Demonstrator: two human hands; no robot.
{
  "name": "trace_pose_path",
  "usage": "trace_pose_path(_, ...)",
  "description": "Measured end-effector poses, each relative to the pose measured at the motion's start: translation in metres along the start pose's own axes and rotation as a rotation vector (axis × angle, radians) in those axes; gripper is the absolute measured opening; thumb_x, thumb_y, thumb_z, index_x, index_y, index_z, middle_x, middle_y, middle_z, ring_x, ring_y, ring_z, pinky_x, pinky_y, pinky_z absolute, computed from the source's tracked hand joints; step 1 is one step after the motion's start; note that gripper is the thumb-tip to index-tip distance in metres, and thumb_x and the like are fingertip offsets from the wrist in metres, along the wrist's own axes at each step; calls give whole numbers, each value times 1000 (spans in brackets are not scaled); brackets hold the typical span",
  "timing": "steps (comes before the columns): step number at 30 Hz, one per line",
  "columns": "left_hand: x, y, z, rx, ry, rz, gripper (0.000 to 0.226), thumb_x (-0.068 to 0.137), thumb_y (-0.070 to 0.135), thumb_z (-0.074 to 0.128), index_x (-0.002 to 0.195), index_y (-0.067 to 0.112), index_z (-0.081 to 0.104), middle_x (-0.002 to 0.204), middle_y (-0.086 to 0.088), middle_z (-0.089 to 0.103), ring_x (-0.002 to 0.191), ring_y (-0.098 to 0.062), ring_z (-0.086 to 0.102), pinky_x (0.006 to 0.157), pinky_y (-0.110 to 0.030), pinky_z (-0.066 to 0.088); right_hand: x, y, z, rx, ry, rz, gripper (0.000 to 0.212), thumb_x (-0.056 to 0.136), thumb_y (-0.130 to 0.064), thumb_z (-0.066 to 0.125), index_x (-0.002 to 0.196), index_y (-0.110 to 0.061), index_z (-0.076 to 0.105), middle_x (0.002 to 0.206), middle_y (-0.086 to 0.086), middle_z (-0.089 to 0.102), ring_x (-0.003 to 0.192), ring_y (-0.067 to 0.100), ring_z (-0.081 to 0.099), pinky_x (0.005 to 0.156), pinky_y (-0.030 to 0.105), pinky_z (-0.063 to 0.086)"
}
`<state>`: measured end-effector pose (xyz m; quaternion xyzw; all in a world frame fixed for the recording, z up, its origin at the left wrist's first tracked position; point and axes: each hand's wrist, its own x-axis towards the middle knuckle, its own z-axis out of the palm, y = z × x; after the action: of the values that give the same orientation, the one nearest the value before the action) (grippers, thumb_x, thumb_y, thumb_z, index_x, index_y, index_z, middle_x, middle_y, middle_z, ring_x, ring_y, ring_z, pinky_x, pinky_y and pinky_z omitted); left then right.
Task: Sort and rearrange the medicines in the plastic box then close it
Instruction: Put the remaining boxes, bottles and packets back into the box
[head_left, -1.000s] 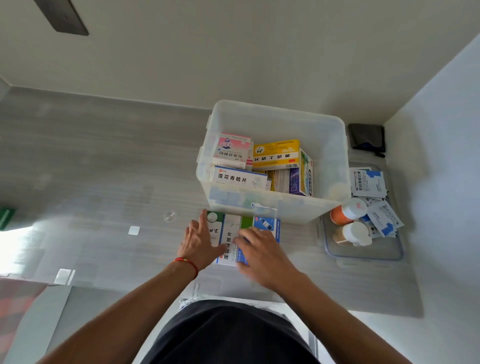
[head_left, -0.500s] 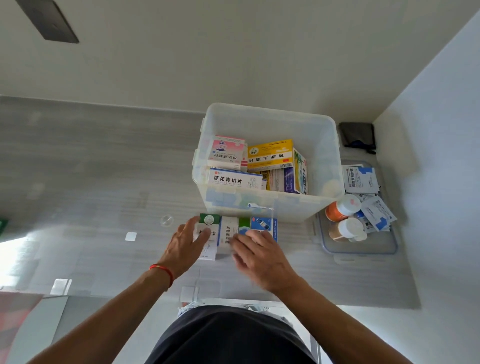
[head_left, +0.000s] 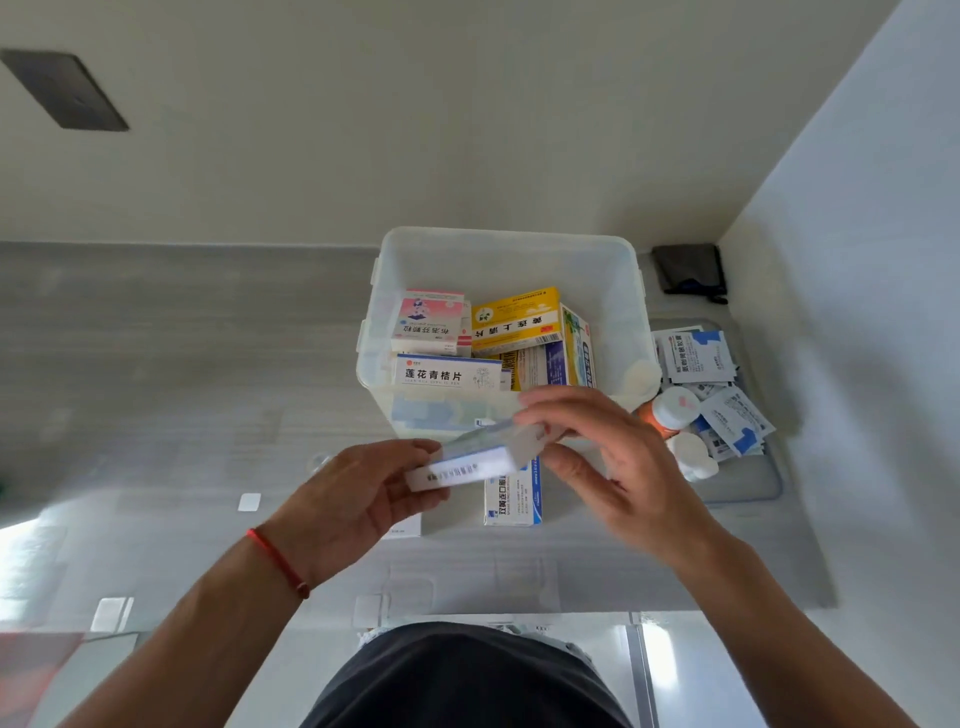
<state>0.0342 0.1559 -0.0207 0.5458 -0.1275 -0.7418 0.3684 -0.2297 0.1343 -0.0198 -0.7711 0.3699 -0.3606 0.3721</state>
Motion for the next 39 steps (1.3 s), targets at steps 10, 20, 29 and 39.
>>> trace_pose_path(10,3,29,59,295,122,565,24,86,-4,70,108,4,64,117,-22,64,107,-38,69,82,-42,63,31,-13,-30,478,276,467,59,88,-23,72,142,-28,48,97,2,78,87,17,76,65,43,65)
trace_pose_path(20,6,16,19,756,491,986,30,85,-2,63,94,27,65,94,12,72,88,-6,69,71,-15,54,135,94,-24,-231,231,730,36,100,-21,60,134,-11,52,124,9,69,101,25,71,78,35,59)
trace_pose_path(29,35,-60,-65,997,583,624,29,78,-1,73,96,21,66,91,1,69,76,-11,67,72,-15,52,120,61,-14,-379,218,449,35,99,-14,61,134,-10,60,133,7,64,115,17,64,92,31,58)
trace_pose_path(39,109,-91,-53,1232,506,121,102,74,37,80,151,10,18,126,-17,45,122,-40,49,101,-47,45,-25,47,82,-709,-403,497,53,92,-65,44,127,-25,49,128,-1,51,113,22,55,86,40,53)
